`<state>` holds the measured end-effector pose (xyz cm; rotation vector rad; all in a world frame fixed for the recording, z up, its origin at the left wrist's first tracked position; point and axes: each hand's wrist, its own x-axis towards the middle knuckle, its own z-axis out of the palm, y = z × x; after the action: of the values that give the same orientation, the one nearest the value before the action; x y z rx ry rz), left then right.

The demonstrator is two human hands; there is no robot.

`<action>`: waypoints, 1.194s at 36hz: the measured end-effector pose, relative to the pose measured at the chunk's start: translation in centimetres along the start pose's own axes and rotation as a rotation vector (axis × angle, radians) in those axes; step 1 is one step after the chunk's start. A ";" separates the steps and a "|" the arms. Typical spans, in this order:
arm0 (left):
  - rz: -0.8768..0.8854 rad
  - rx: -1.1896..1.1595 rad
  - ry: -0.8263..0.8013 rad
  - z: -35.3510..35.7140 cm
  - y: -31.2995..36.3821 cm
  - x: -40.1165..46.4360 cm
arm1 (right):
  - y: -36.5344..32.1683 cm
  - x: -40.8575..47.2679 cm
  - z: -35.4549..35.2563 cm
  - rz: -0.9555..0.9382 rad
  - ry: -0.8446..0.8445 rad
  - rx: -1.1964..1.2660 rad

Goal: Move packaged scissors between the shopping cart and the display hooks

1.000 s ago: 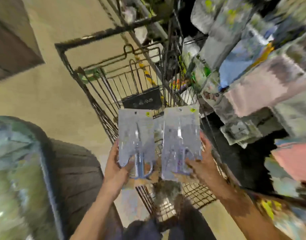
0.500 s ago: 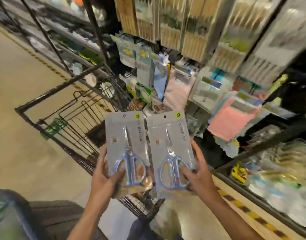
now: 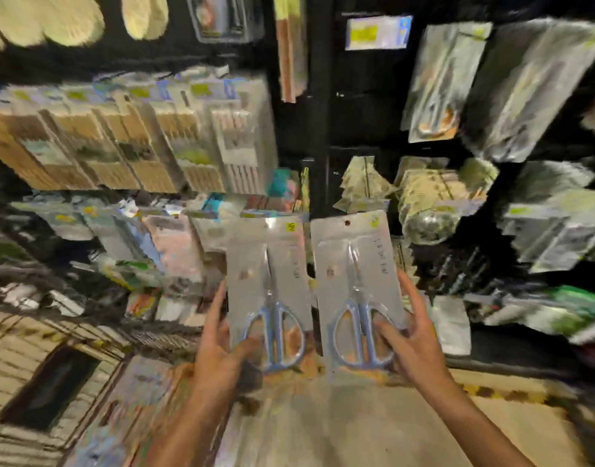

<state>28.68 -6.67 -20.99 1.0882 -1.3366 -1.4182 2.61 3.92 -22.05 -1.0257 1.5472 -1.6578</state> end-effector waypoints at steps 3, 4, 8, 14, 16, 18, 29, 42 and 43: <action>0.035 0.005 -0.122 5.6 1.4 -0.4 | -1.4 -0.6 -5.2 -0.013 0.090 0.011; 0.044 0.008 -0.157 7.4 1.8 -0.5 | -1.8 -0.8 -6.8 -0.023 0.120 0.000; 0.075 0.018 -0.247 13.2 3.2 -0.7 | -3.2 -1.0 -12.5 -0.077 0.239 -0.055; 0.127 -0.003 -0.311 18.9 5.2 1.0 | -5.1 0.5 -17.6 -0.122 0.321 -0.044; 0.151 -0.005 -0.325 20.0 6.0 1.9 | -5.6 1.5 -18.4 -0.141 0.335 -0.053; 0.162 -0.018 -0.334 21.1 6.7 3.0 | -5.9 2.6 -19.0 -0.161 0.357 -0.067; 0.260 -0.088 -0.356 24.9 10.0 10.4 | -8.8 9.6 -20.9 -0.236 0.387 -0.073; 0.374 -0.064 -0.279 25.6 11.5 17.7 | -8.7 18.0 -19.1 -0.281 0.408 -0.065; 0.373 -0.063 -0.273 25.5 11.6 18.0 | -8.8 18.5 -19.0 -0.285 0.397 -0.064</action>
<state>0.06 -18.72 -8.92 0.5772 -1.5804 -1.3458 -22.46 -1.85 -11.24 -1.0320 1.7766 -2.1221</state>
